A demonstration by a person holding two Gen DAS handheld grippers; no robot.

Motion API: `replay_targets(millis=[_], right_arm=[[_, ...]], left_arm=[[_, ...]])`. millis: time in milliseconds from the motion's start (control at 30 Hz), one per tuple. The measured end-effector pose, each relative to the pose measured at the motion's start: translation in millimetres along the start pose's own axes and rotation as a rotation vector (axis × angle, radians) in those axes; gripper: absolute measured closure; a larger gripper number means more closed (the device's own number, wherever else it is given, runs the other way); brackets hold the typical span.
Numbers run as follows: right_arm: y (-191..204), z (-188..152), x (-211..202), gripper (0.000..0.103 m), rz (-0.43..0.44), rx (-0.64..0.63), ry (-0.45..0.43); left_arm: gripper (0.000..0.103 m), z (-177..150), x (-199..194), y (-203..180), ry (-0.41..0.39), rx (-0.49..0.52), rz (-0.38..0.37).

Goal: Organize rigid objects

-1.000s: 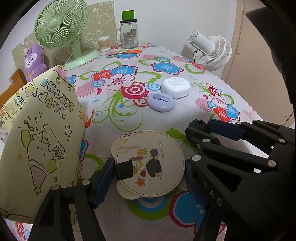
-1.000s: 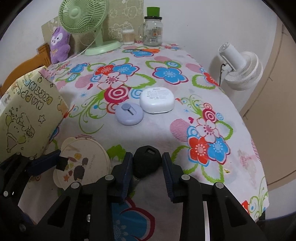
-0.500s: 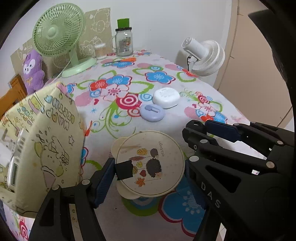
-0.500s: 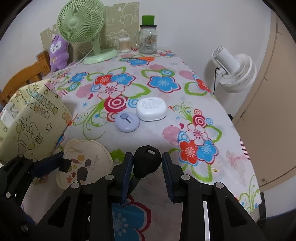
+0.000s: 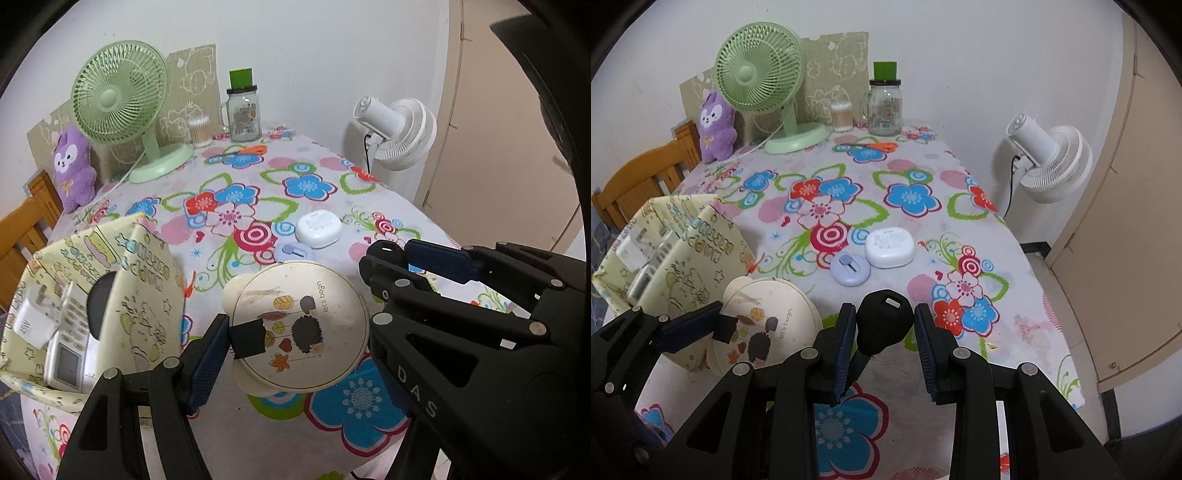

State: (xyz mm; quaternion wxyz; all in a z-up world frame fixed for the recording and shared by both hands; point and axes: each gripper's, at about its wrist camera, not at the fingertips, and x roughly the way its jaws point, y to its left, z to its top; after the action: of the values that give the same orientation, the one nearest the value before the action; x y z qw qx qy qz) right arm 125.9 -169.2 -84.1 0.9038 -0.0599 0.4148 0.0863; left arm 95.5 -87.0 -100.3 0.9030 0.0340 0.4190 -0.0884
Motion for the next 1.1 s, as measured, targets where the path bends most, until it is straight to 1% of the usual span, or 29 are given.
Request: replay_targets(millis=[567, 900, 1100], right_arm=[[20.3, 17.5, -36.1, 0.068, 0.013, -0.025, -0.055], [41.4, 29.4, -45.9, 0.068, 0.030, -0.035, -0.080], [55.7, 34.4, -43.7, 0.068, 0.037, -0.035, -0.079]], left_arm=[[0.027, 9.2, -37.6, 14.1, -0.055, -0.010, 0.018], [0.027, 13.7, -51.9, 33.5, -0.075, -0.007, 0.039], [0.027, 13.3, -51.5, 49.7, -0.069, -0.003, 0.032]])
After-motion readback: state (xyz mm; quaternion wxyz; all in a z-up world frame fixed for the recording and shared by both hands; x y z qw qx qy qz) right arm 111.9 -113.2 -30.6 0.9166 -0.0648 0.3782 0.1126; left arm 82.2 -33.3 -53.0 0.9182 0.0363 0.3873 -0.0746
